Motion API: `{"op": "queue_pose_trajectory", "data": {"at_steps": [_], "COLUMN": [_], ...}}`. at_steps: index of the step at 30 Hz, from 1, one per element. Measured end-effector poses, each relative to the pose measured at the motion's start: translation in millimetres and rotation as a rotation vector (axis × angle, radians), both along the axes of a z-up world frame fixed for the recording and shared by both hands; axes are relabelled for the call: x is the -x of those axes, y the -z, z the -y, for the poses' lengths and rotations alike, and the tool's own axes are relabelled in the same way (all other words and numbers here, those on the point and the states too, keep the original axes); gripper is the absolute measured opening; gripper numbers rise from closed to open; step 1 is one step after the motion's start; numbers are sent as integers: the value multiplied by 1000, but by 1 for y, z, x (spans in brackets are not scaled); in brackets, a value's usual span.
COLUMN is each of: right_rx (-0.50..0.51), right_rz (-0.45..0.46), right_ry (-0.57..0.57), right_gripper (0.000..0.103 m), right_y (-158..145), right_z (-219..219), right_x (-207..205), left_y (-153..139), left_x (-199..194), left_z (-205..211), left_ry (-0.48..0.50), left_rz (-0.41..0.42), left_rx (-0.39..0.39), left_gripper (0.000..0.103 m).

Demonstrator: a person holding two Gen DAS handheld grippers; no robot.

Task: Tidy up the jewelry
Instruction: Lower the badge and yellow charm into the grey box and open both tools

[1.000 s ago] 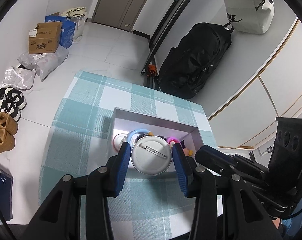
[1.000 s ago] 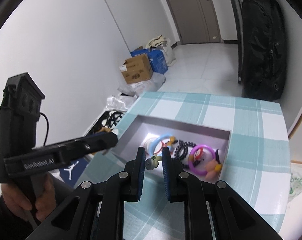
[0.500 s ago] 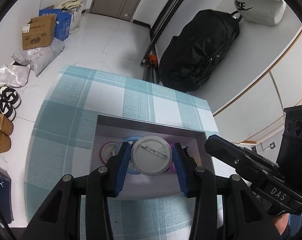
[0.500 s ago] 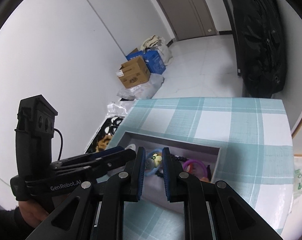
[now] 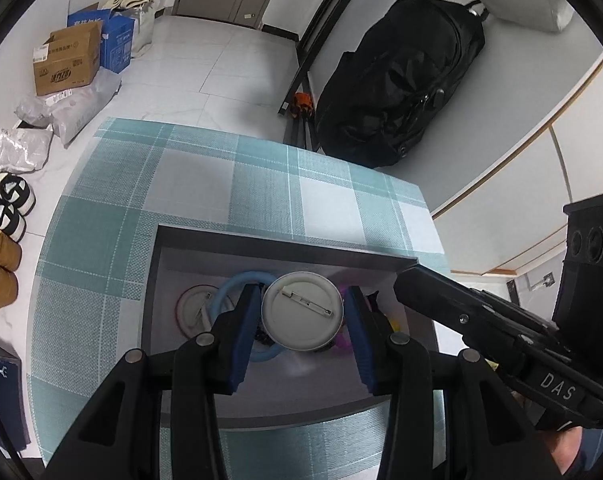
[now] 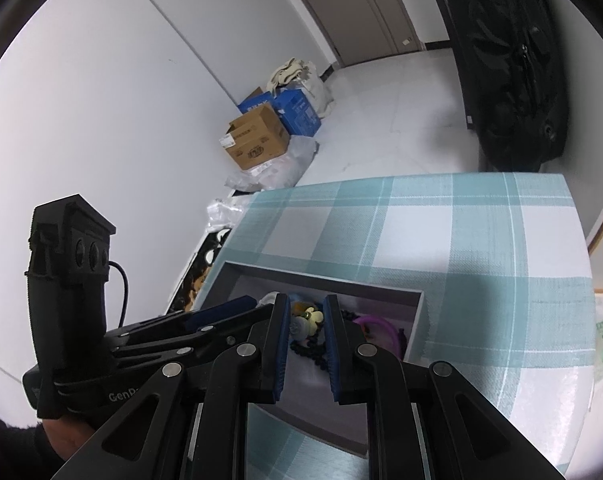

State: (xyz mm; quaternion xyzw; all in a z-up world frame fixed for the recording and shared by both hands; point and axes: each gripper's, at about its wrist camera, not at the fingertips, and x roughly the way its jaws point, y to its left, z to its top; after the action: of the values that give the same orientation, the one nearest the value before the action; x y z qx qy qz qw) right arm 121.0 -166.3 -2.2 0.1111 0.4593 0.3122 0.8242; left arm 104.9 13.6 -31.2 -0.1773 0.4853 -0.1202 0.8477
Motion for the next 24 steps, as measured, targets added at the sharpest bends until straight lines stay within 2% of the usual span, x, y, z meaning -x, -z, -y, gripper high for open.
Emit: {"op": "queue_pose_trajectory", "data": {"at_steps": [14,19,20,23,24], "right_rx": [28,13,12,5,3], "right_rz": [-33,-37,-35,-19,-5], "right_ry": [14,20,22,27,32], "right_gripper": [16,19,22,38,47], "right_y": [11,10,9,5,2], "right_z": [0,2,2,5,7], "right_x": [-5,-6,-6,-4,-2], "left_y": [4,4,5,4,4], "left_x": [-5,-7,-8,-7,-7], "left_z": [-4,-7,-8,-9,-8], "left_ry": [-12,-20,-18,-10,-8], "left_rz": [-14,-12,-16,-21,-23], "left_rx": [0,10,21,36,28], "left_gripper": [38,38,38,41,43]}}
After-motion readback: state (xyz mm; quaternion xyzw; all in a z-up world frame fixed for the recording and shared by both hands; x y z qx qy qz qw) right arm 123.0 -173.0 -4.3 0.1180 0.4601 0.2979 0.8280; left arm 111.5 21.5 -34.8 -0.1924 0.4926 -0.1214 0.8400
